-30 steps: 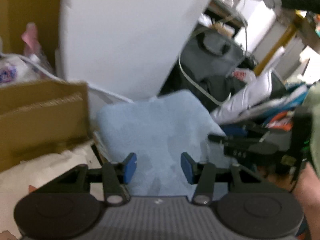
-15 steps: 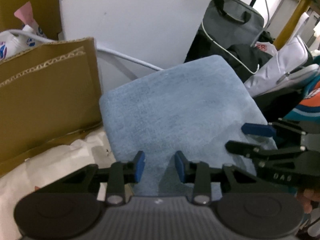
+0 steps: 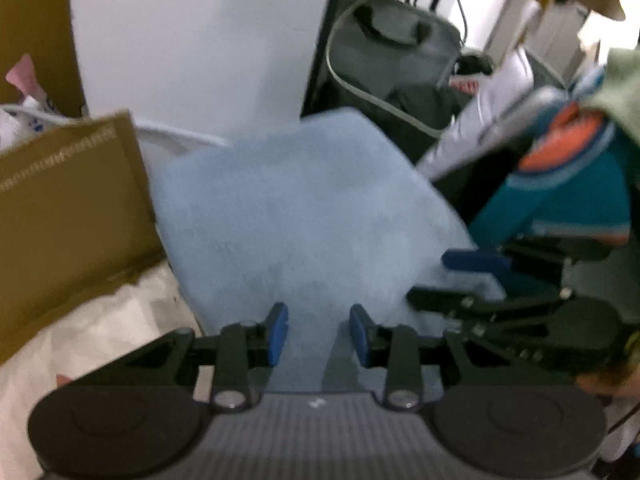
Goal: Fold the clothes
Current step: 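Lower the stack onto the cardboard beside the bed with both grippers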
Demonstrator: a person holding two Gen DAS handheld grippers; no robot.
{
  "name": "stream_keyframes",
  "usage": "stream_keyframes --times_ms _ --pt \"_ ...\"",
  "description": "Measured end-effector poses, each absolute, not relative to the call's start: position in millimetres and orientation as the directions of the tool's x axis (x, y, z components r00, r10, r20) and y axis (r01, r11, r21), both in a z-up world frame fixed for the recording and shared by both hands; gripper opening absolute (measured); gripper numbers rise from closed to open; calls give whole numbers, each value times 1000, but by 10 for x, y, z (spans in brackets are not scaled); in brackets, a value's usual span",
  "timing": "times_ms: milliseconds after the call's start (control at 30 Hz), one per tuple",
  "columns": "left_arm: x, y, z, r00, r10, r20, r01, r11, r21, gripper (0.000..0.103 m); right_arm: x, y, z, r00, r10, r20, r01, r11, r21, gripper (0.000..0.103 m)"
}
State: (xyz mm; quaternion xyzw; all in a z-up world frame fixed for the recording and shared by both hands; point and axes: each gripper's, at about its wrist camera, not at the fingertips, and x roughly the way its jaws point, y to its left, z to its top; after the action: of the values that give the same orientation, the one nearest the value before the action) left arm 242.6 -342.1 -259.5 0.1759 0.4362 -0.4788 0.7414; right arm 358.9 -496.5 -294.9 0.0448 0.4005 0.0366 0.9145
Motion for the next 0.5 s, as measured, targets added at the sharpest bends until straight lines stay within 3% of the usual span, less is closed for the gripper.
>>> stream_keyframes --times_ms 167,367,500 --pt "2387 -3465 -2775 207 -533 -820 873 480 -92 39 3433 -4982 -3162 683 119 -721 -15 989 150 57" --pt "2341 -3440 -2668 215 -478 -852 832 546 -96 35 3383 -4891 -3125 671 92 -736 32 988 153 57" --pt "2172 -3348 -2529 196 -509 -838 855 508 -109 35 3247 -4863 -3085 686 103 -720 47 982 185 58"
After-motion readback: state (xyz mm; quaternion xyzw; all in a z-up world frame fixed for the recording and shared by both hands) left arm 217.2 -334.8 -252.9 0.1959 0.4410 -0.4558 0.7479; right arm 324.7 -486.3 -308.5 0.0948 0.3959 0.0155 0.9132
